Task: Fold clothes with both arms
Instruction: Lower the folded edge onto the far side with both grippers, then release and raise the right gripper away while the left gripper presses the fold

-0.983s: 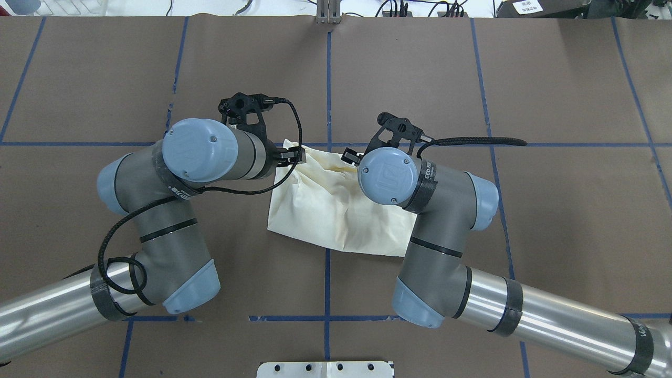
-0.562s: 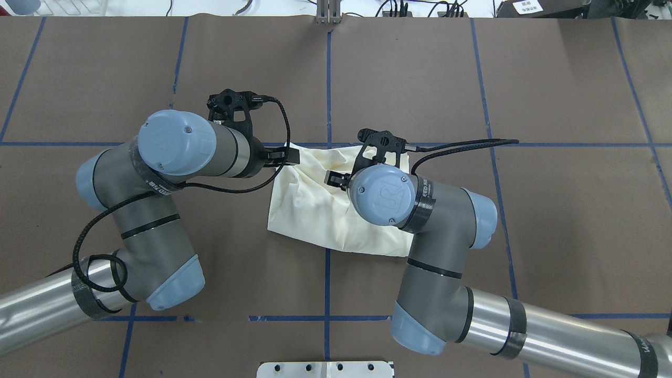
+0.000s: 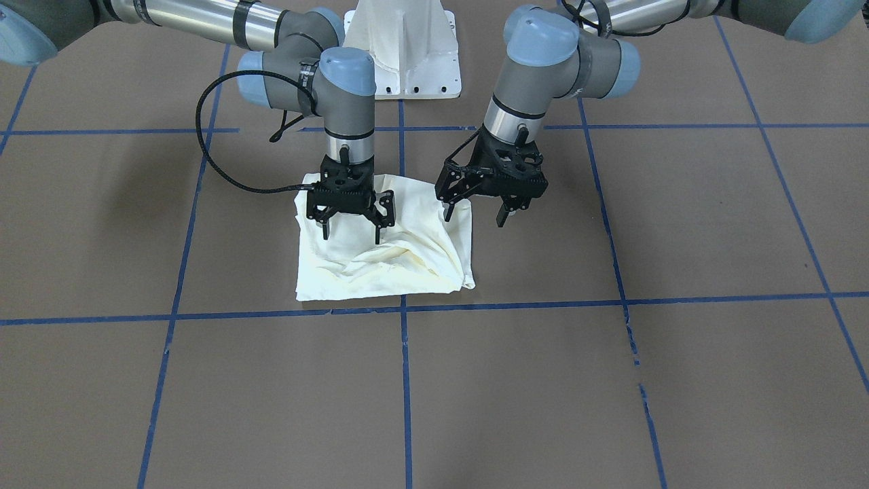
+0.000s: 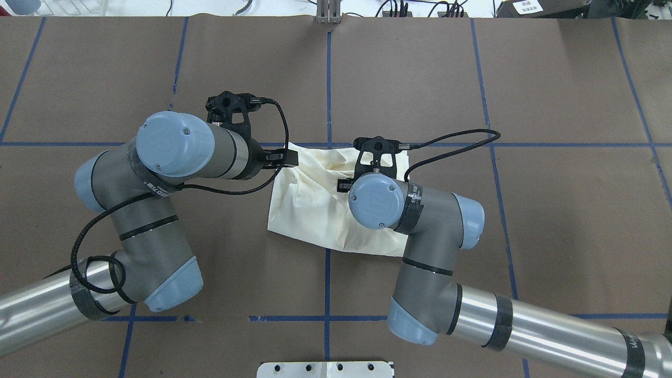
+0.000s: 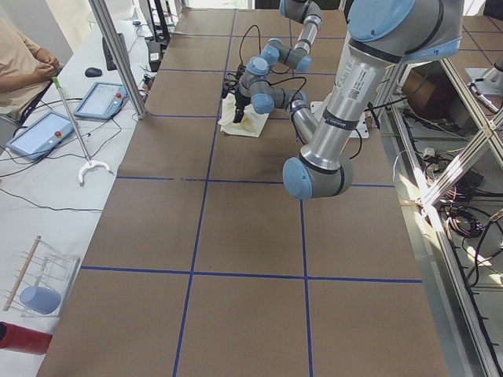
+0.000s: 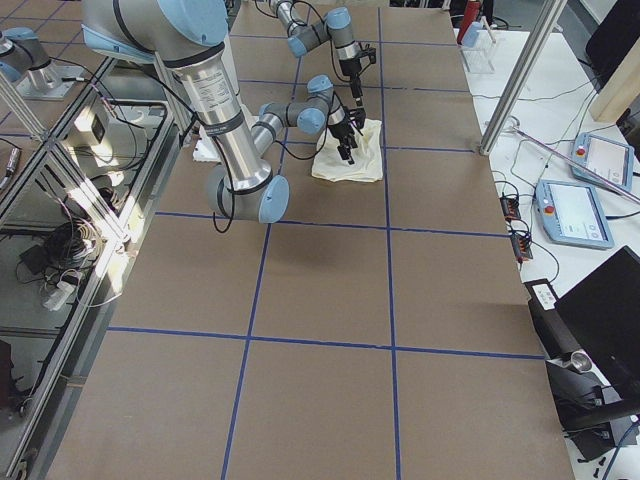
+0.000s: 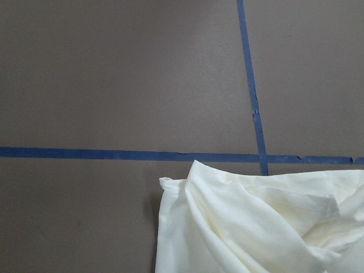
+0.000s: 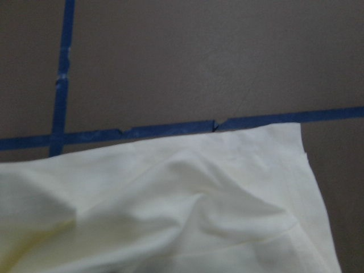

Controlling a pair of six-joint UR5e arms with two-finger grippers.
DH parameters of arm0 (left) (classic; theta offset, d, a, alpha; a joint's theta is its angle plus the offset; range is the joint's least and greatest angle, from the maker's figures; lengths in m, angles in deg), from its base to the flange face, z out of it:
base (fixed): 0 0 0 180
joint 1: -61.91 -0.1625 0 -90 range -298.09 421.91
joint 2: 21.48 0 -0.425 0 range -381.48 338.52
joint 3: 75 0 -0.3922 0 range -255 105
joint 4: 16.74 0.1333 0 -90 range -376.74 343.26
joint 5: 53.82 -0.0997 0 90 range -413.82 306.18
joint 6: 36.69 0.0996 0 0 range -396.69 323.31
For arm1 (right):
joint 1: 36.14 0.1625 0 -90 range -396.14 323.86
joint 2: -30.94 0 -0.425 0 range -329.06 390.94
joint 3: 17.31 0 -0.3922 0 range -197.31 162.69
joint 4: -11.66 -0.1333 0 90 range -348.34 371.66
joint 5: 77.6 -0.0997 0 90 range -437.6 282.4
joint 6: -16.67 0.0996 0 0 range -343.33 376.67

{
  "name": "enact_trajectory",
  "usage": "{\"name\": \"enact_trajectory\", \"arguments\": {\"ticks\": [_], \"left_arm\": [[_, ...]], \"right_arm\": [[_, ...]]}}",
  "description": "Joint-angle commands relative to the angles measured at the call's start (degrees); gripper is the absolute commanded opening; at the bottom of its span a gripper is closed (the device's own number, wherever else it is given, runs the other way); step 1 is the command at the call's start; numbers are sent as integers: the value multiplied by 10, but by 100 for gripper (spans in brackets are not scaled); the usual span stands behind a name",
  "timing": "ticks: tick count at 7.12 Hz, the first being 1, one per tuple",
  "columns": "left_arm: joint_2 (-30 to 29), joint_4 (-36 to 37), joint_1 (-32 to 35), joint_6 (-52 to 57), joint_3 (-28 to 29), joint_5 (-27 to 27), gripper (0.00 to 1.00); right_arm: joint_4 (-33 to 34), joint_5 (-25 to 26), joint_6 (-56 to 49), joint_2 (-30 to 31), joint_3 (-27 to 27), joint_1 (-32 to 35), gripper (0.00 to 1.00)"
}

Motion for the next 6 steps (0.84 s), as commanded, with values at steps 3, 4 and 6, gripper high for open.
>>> {"name": "enact_trajectory", "arguments": {"ticks": [3, 4, 6], "left_arm": [[7, -23, -5, 0, 1, 0, 100], [33, -96, -7, 4, 6, 1, 100], [79, -271, -27, 77, 35, 3, 100]], "right_arm": [[0, -97, -78, 0, 71, 140, 100], [-3, -178, -105, -2, 61, 174, 100], [-3, -195, -120, -1, 34, 180, 100]]}}
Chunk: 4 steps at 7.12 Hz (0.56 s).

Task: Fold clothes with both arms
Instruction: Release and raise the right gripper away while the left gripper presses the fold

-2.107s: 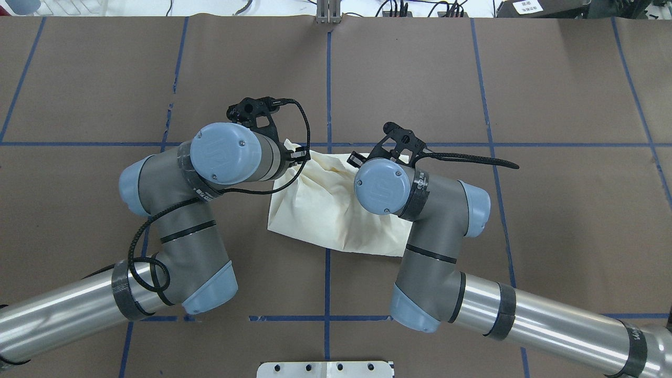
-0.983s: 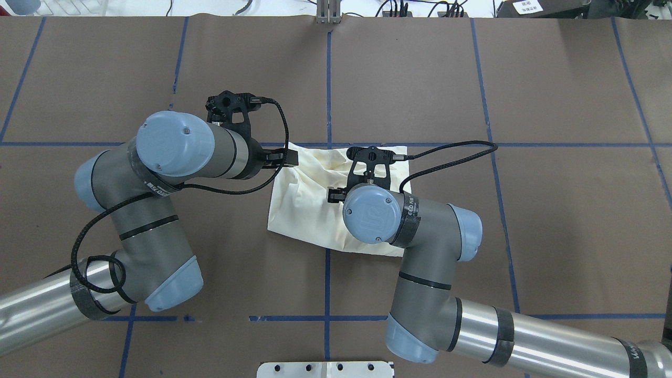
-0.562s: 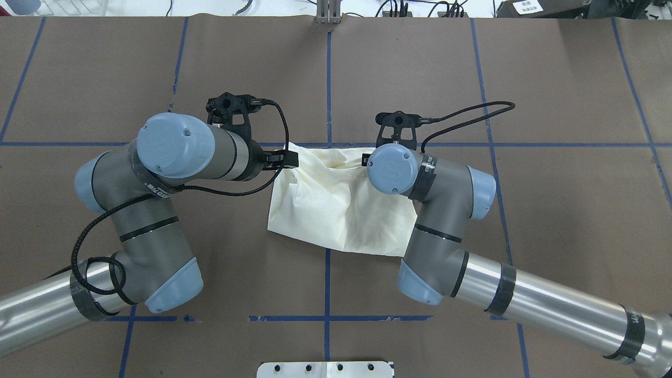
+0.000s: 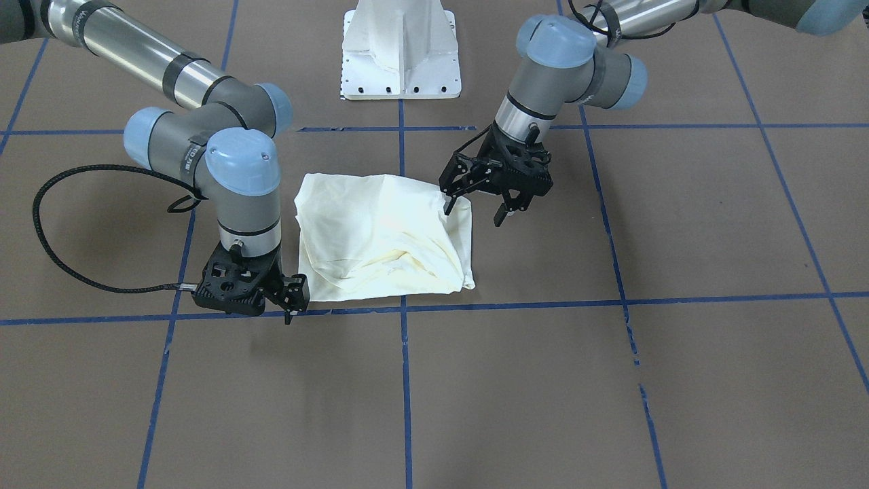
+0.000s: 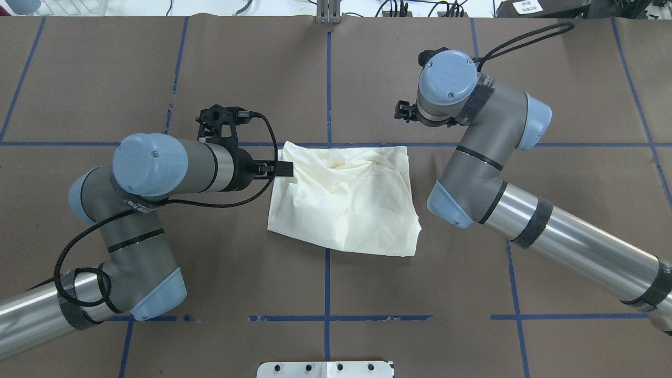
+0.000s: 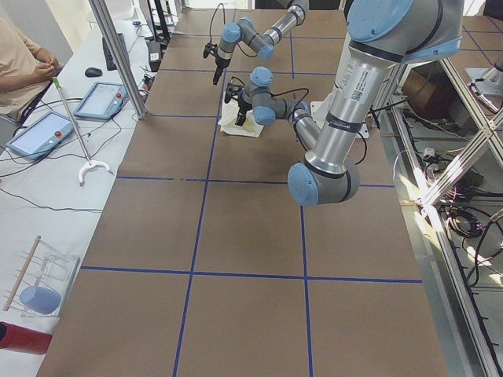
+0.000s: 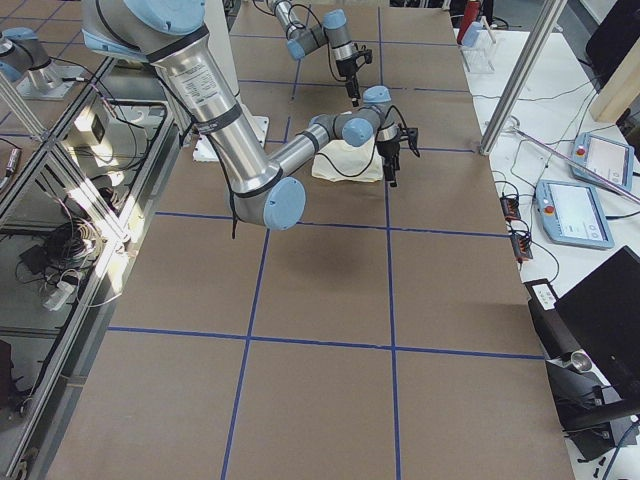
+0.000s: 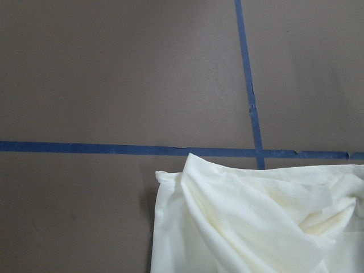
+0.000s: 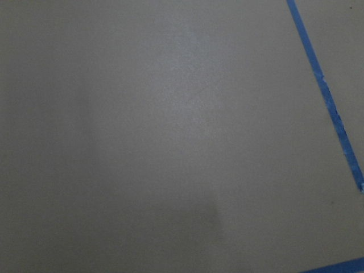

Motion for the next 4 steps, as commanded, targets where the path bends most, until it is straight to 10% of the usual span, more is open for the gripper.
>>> {"name": "enact_trajectory", "arguments": {"ticks": [1, 4], "left_arm": [[23, -183, -28, 98, 49, 1, 100], [16, -416, -65, 104, 169, 1, 100]], "right_arm": [[0, -18, -9, 4, -20, 8, 100], [0, -18, -8, 6, -26, 9, 100]]}}
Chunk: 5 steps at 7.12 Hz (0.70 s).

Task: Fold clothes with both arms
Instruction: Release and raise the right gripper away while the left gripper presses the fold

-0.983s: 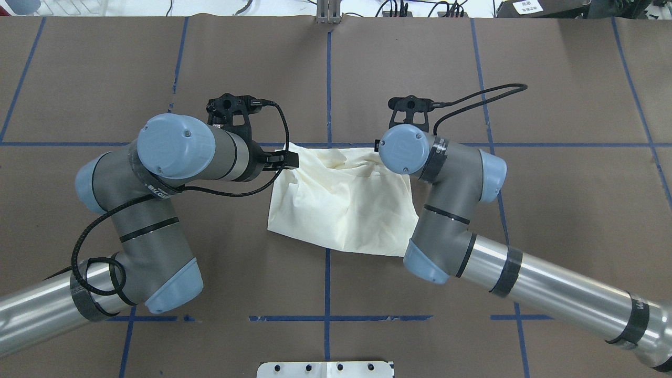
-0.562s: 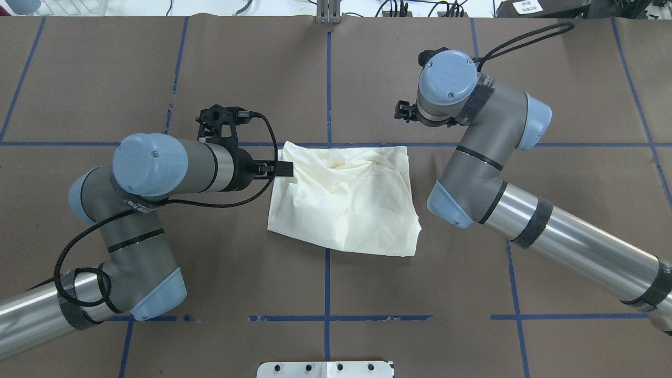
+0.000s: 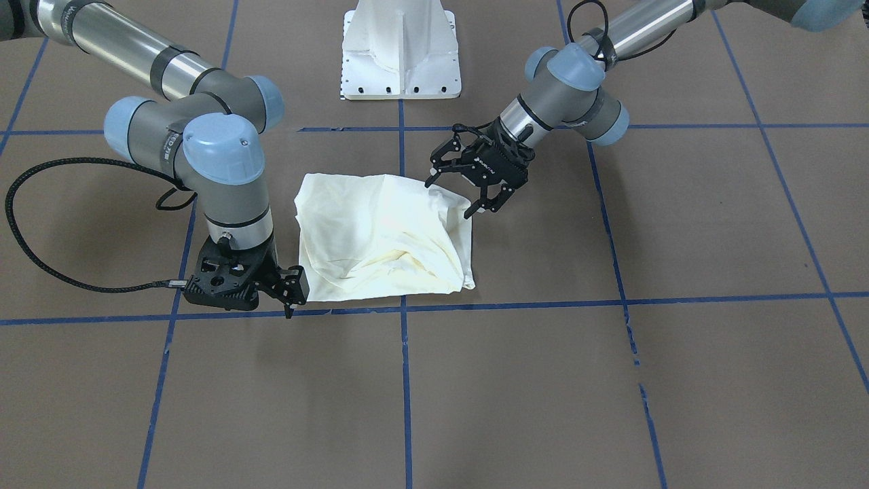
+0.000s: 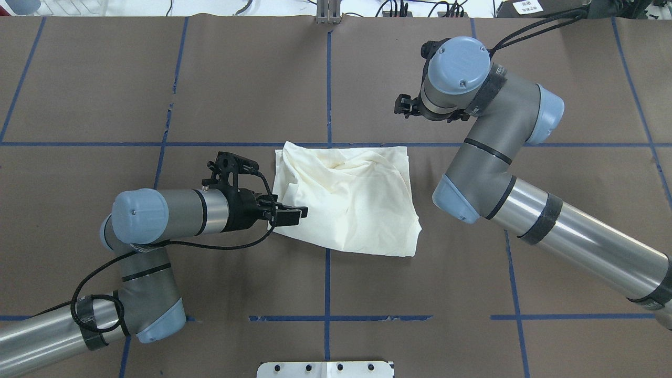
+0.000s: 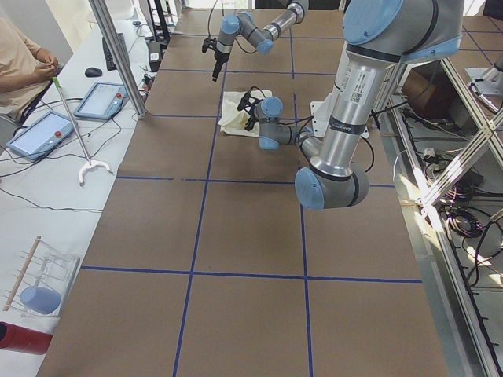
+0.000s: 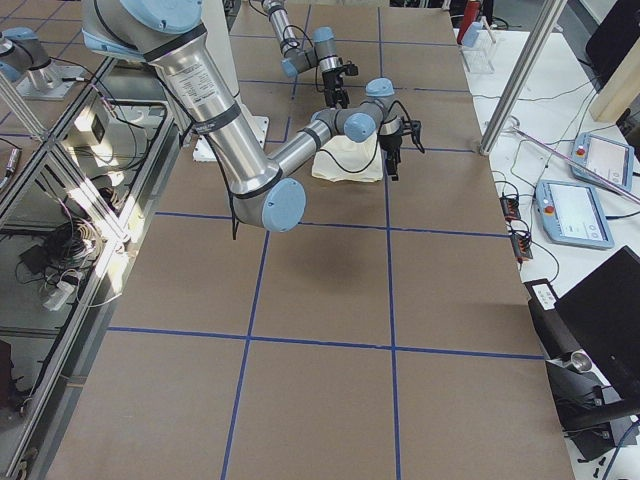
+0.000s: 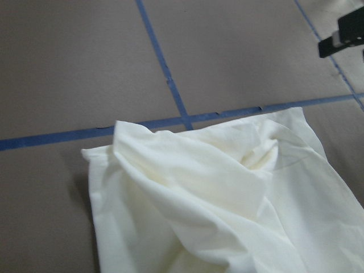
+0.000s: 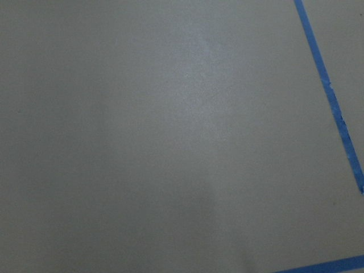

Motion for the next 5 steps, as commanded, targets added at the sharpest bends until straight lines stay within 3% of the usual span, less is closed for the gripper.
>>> {"name": "enact_trajectory", "arguments": {"ticks": [1, 3, 5], "left_arm": [[-10, -93, -10, 3, 46, 0, 100], [-14, -106, -19, 2, 46, 1, 100], [-4, -157, -28, 0, 49, 53, 100]], "right_arm": [[0, 0, 2, 3, -11, 0, 100], [0, 0, 3, 11, -18, 0, 100], [0, 1, 5, 15, -20, 0, 100]]}}
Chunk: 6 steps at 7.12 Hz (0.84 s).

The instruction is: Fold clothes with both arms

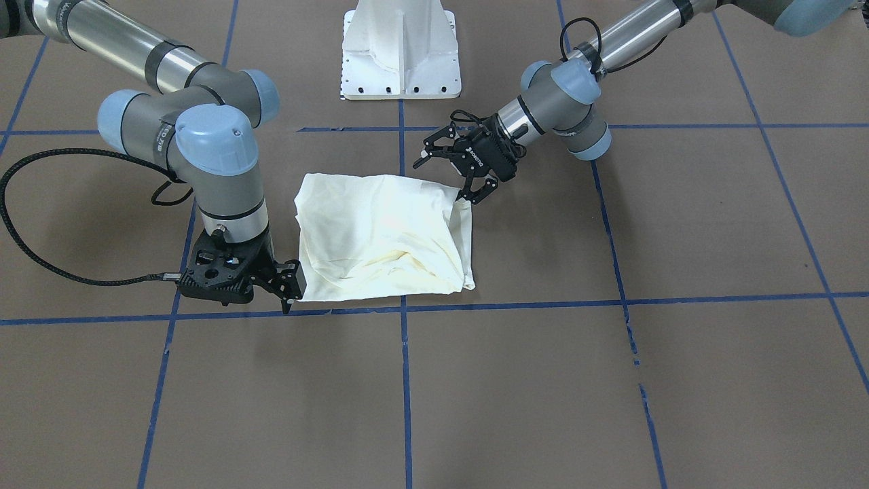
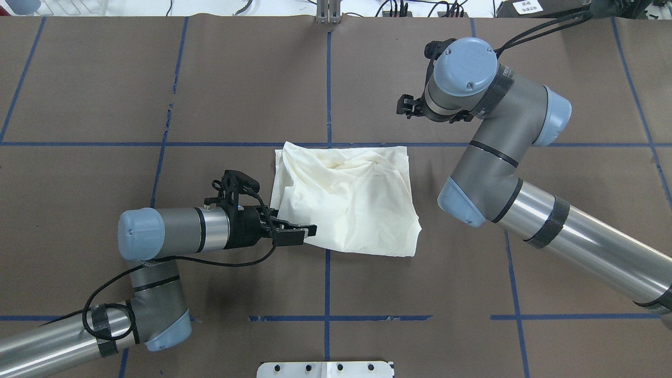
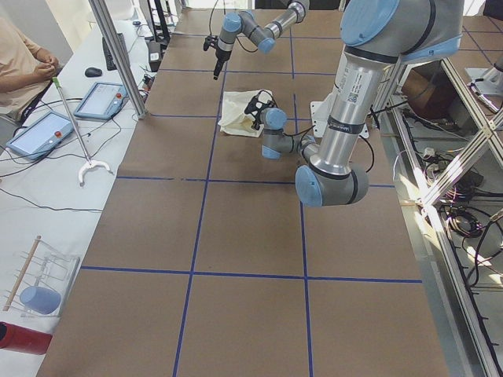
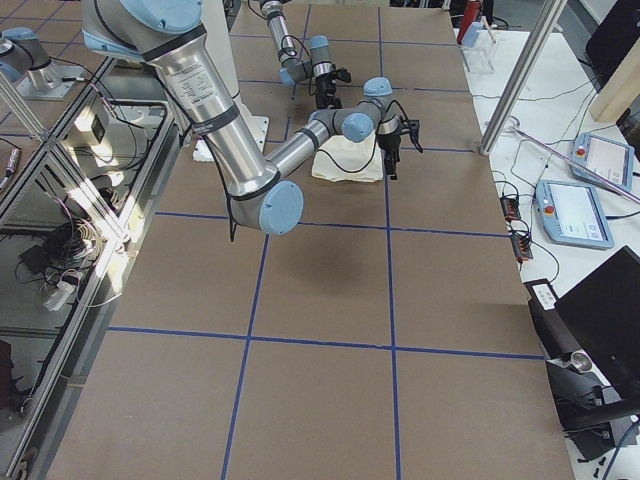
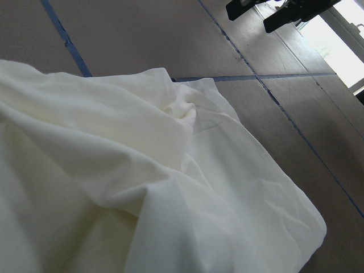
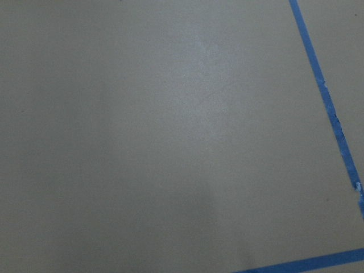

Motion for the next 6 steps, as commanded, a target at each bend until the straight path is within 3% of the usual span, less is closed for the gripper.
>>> {"name": "enact_trajectory", "arguments": {"ticks": [1, 4, 6], "left_arm": [[10, -51, -11, -4, 3, 43, 100], [13, -67, -41, -6, -1, 50, 100], [62, -67, -15, -5, -30, 121, 100]], "right_arm": [[0, 0, 3, 3, -1, 0, 100], [-1, 1, 4, 9, -4, 0, 100], [-1, 0, 2, 10, -4, 0, 100]]}}
